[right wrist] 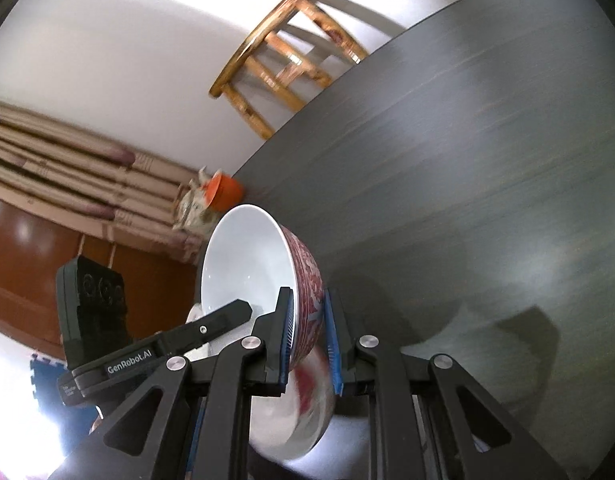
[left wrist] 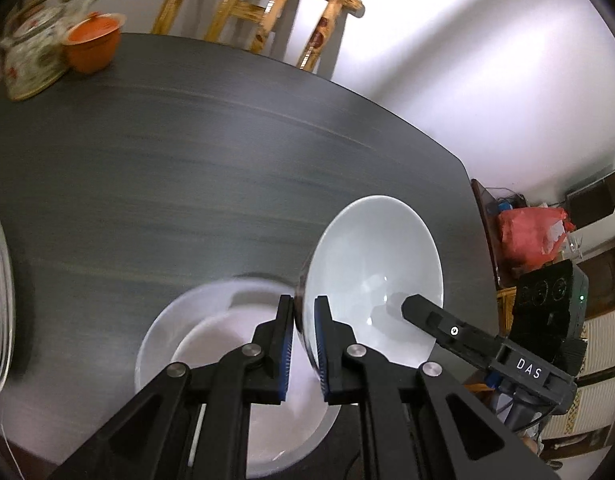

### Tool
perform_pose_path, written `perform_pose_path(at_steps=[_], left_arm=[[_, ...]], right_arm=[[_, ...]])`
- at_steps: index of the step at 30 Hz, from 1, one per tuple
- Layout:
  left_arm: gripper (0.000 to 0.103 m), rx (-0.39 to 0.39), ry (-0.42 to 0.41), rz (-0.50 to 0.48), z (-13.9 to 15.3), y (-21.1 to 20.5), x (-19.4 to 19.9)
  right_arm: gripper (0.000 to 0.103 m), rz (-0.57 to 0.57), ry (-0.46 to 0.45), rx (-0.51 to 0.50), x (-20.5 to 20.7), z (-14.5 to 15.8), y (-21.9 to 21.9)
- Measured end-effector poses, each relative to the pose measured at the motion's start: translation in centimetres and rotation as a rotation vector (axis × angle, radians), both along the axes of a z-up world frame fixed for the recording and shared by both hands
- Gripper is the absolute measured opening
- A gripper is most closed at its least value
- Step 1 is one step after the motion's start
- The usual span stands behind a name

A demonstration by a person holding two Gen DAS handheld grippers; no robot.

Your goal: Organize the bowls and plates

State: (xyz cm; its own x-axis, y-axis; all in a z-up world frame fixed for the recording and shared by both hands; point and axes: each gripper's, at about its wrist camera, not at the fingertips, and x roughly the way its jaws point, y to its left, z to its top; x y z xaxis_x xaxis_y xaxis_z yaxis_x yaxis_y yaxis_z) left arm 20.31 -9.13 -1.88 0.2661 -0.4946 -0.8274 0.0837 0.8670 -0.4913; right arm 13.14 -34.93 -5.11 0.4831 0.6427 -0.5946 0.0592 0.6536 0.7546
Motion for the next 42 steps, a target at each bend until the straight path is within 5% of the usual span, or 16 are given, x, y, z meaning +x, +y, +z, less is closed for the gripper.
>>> perform_pose_path(at_steps=[14,42], left_arm=[[0.01,0.026,0.055,0.044,-3.1,4.2,-4.4],[0.01,0.052,0.062,0.054,-3.4,4.0,-5.0]], right_arm=[[0.016,0.099,0.055,-0.037,-4.7,-1.5,6.1],[0.016,0.113,0.077,-0.094,-4.7,-2.0,8.1]])
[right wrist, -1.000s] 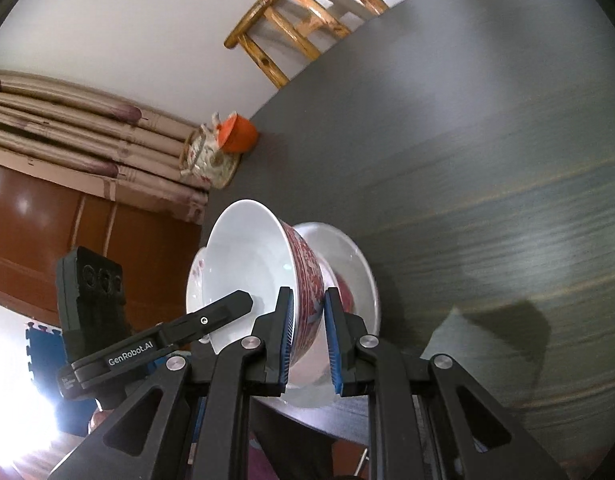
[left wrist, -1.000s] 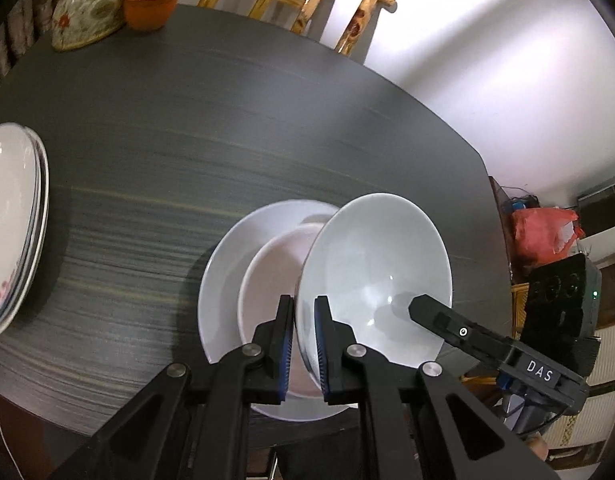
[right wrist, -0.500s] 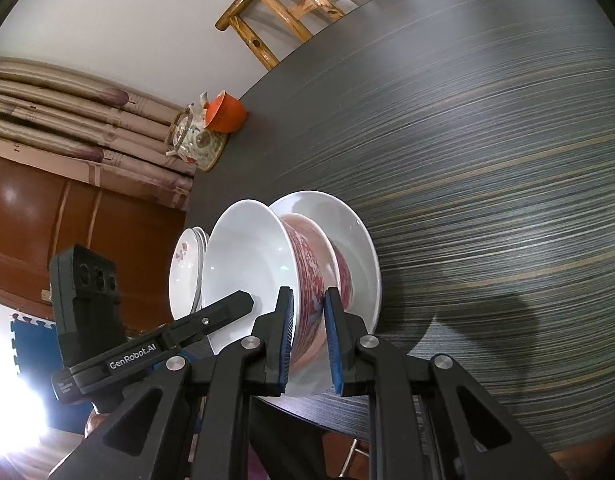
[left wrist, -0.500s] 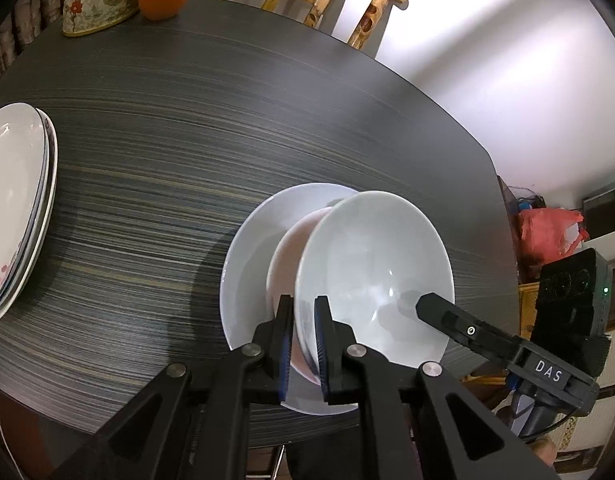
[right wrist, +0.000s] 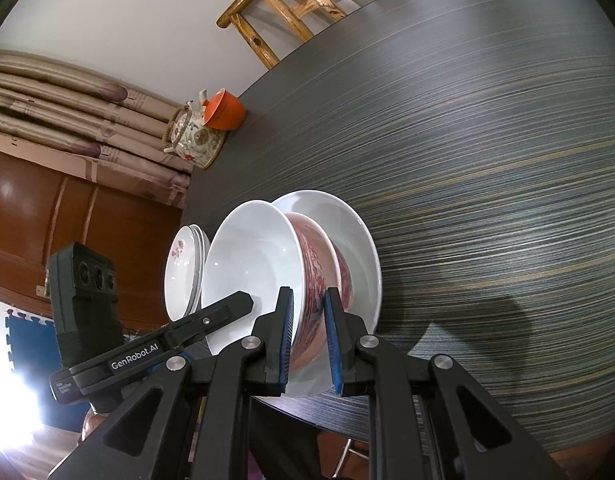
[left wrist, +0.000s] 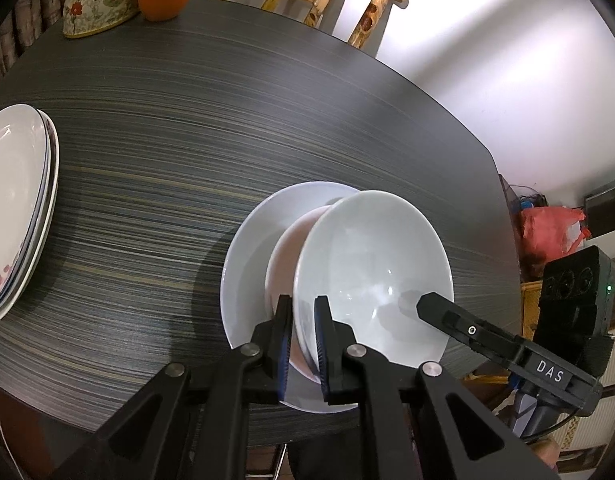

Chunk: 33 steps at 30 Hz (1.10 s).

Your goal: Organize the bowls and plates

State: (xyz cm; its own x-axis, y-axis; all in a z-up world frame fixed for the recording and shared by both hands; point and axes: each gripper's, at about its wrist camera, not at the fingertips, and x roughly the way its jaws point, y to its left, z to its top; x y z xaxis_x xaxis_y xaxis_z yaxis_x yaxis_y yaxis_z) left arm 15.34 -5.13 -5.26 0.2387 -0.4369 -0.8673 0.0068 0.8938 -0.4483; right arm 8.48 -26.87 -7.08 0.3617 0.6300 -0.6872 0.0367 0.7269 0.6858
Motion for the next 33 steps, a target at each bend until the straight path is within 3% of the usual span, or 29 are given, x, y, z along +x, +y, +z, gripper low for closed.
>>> perform_pose_path(at_steps=[28,33], left_arm=[[0.02,0.051,0.002,-0.024,1.4,-0.6,-0.3],[0.026,0.059,-0.012,-0.019,2.0,-0.2,-0.4]], right_arm=[[0.018,-0.008,0.009,-0.015,0.1,-0.2,0.4],[0.018,-0.008,0.009,-0.016,0.1,-0.1,0.4]])
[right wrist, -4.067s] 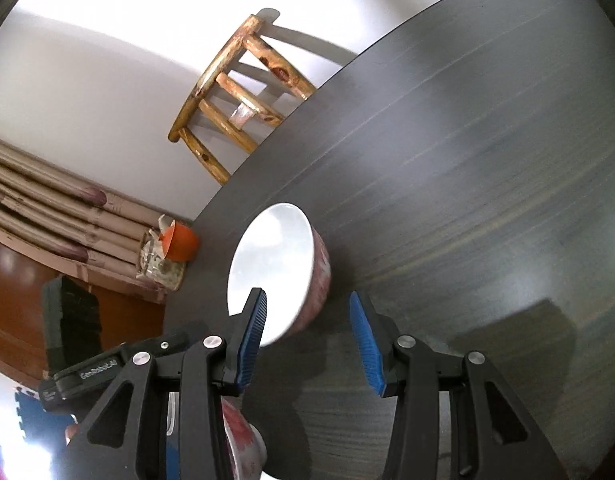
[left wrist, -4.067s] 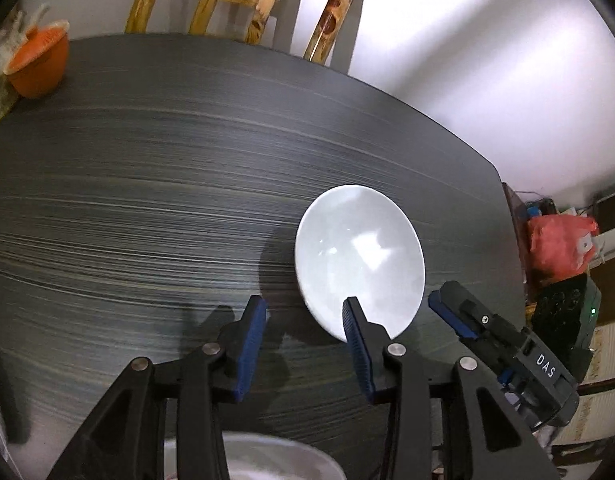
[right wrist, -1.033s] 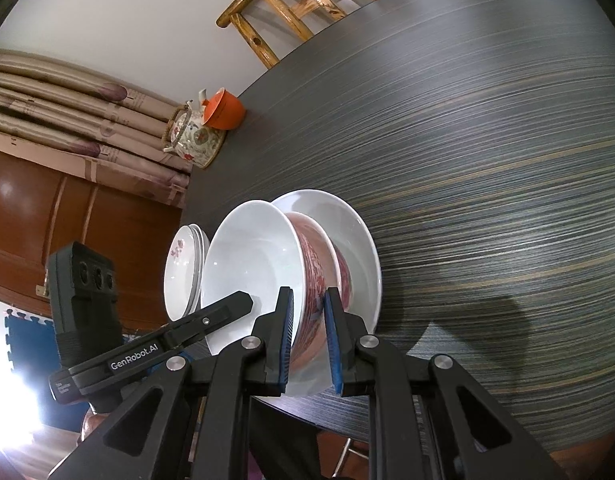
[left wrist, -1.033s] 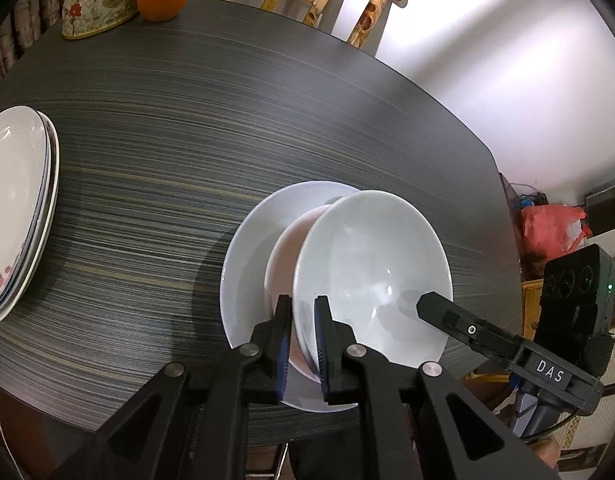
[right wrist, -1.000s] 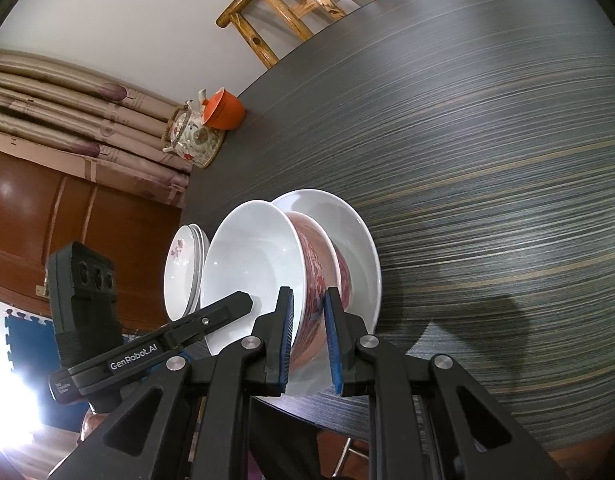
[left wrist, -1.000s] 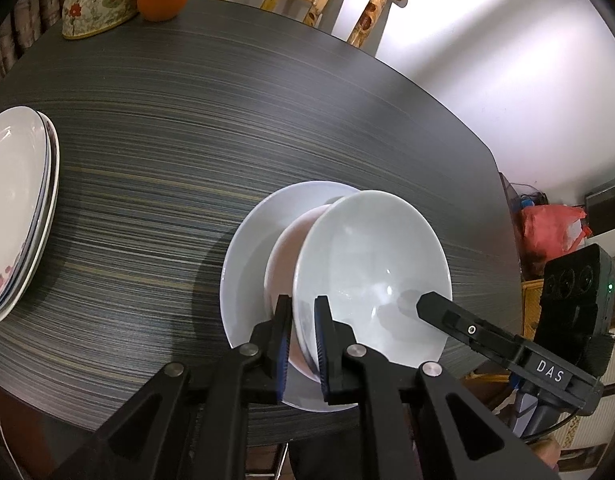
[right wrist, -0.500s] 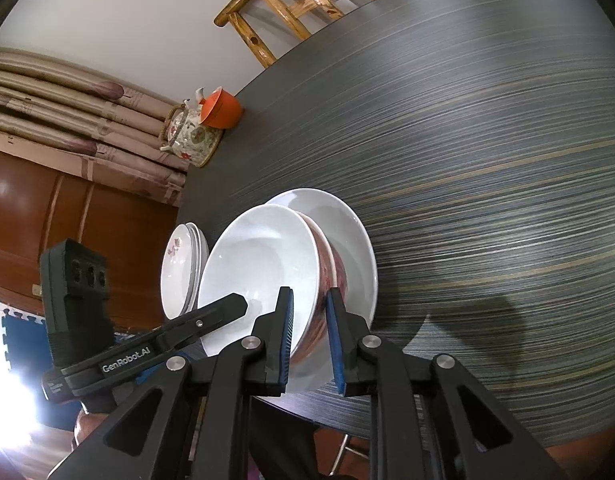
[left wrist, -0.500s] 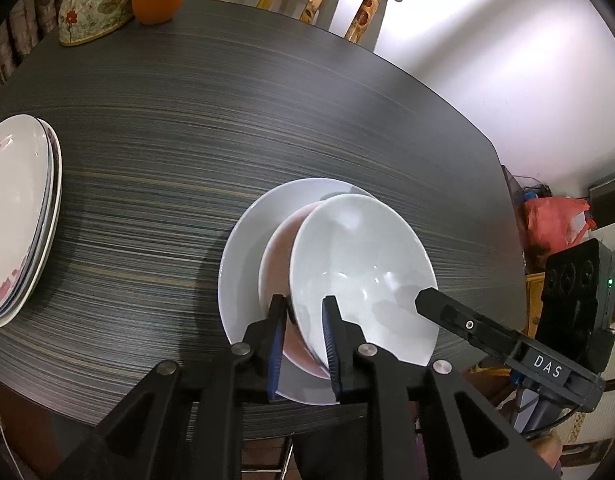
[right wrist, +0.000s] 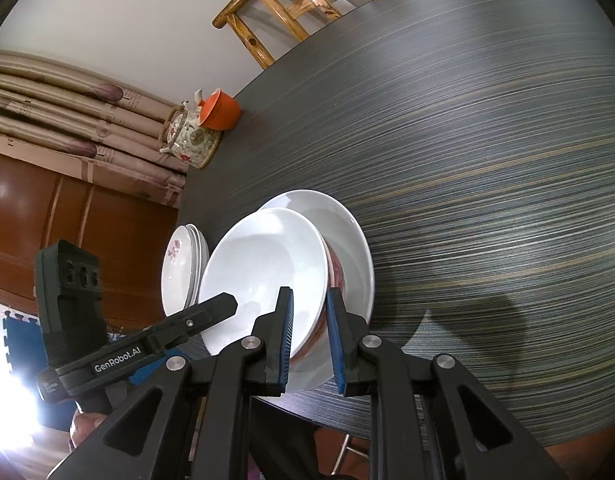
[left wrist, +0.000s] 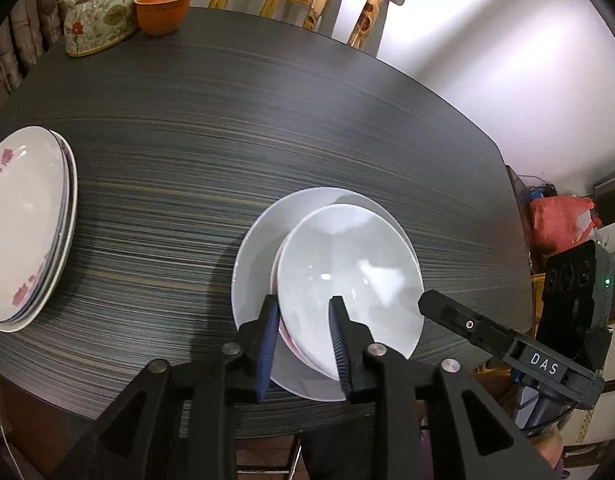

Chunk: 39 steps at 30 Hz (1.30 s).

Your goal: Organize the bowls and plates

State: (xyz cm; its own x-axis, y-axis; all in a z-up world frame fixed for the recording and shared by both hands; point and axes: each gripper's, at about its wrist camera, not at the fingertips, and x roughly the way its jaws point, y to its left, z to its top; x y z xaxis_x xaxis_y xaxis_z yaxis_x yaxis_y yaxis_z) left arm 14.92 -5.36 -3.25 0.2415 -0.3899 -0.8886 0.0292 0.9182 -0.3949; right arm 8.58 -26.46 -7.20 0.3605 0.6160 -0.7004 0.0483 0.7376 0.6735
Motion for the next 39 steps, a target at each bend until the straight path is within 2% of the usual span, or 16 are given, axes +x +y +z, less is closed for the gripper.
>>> perform_pose_path(at_steps=[11,16,20,23,26,30,34,39], left_arm=[[0.026,0.024,-0.046,-0.007,0.8,0.4,-0.5],[0.027,0.071,-0.095,-0.022,1.4,0.1,-1.2],[0.028,0.13,-0.153,-0.035,1.8,0.4,-1.9],[0.031,0.187,-0.197,-0.038,1.9,0.5,-2.6],[0.032,0.235,-0.231,-0.038,1.8,0.7,-3.2],[0.032,0.289,-0.258,-0.039,1.5,0.7,-3.9],[0.033,0.331,-0.279,-0.043,1.1,0.5,-4.4],[0.033,0.366,-0.315,-0.052,1.1,0.6,-5.0]], right_arm=[[0.018,0.001,-0.007,0.009,0.0,0.7,-0.3],[0.018,0.004,-0.02,0.004,0.0,1.1,-0.6],[0.025,0.002,-0.033,0.026,-0.2,1.3,-0.8],[0.027,0.003,-0.056,0.03,-0.7,1.8,-1.0],[0.029,0.007,-0.109,-0.038,-1.5,2.8,-0.9],[0.047,0.01,-0.197,-0.149,-2.5,4.2,-0.5],[0.052,0.009,-0.266,-0.25,-3.6,4.8,0.2],[0.053,-0.023,-0.299,-0.281,-4.4,4.8,0.2]])
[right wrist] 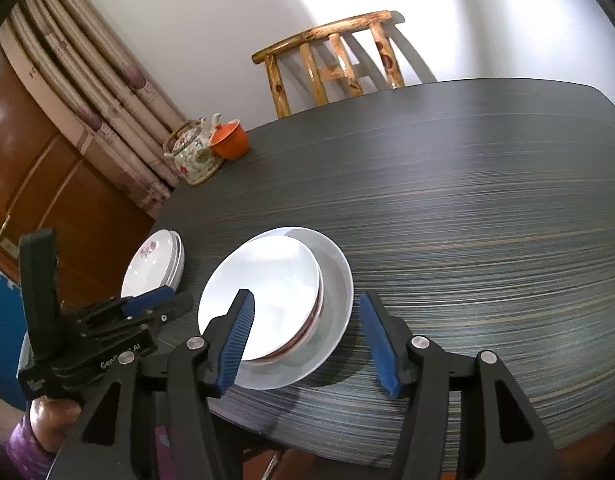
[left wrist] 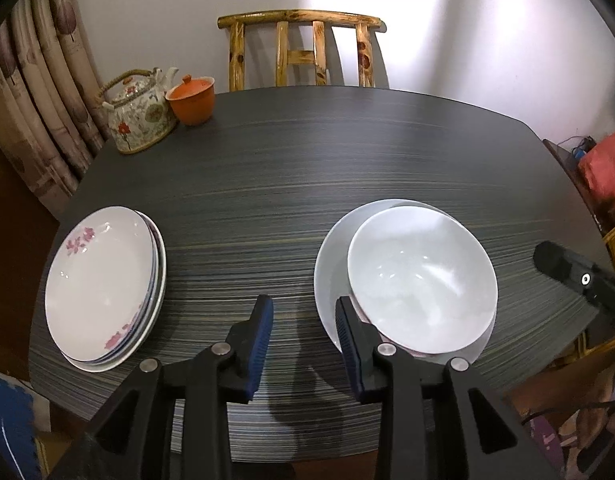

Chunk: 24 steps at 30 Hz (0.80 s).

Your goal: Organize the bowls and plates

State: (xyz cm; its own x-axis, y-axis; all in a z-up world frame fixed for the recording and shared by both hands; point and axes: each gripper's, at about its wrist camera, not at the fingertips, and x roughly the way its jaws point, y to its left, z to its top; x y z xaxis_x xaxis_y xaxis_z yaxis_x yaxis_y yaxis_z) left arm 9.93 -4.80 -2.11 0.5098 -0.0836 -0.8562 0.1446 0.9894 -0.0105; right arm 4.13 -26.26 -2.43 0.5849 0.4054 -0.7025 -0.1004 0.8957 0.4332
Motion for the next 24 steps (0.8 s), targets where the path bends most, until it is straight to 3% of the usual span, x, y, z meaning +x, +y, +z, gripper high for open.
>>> perform_pose_path(at_steps=[4,11,16,24], left_arm=[[0.033,0.016,-0.028,0.0,0.0,0.1,-0.4],[0.033,-0.016,-0.066,-0.037,-0.7,0.8,-0.8],[0.033,0.026,-0.07,-0.066,-1.7,1.0,-1.0],[0.033,-0.113,-0.049,-0.11,-2.5,2.6,-0.8]], right_arm=[[0.057,-0.037,-0.036,-0.005,-0.8,0.2,-0.7],[0.084,-0.095,-0.108,-0.078,-2.4,0.1,-1.4],[0.084,-0.124,-0.11,-0.1,-3.0,-0.5,-1.8],[0.084,-0.109,-0.011,-0.076,-2.7,-2.6,-1.3]])
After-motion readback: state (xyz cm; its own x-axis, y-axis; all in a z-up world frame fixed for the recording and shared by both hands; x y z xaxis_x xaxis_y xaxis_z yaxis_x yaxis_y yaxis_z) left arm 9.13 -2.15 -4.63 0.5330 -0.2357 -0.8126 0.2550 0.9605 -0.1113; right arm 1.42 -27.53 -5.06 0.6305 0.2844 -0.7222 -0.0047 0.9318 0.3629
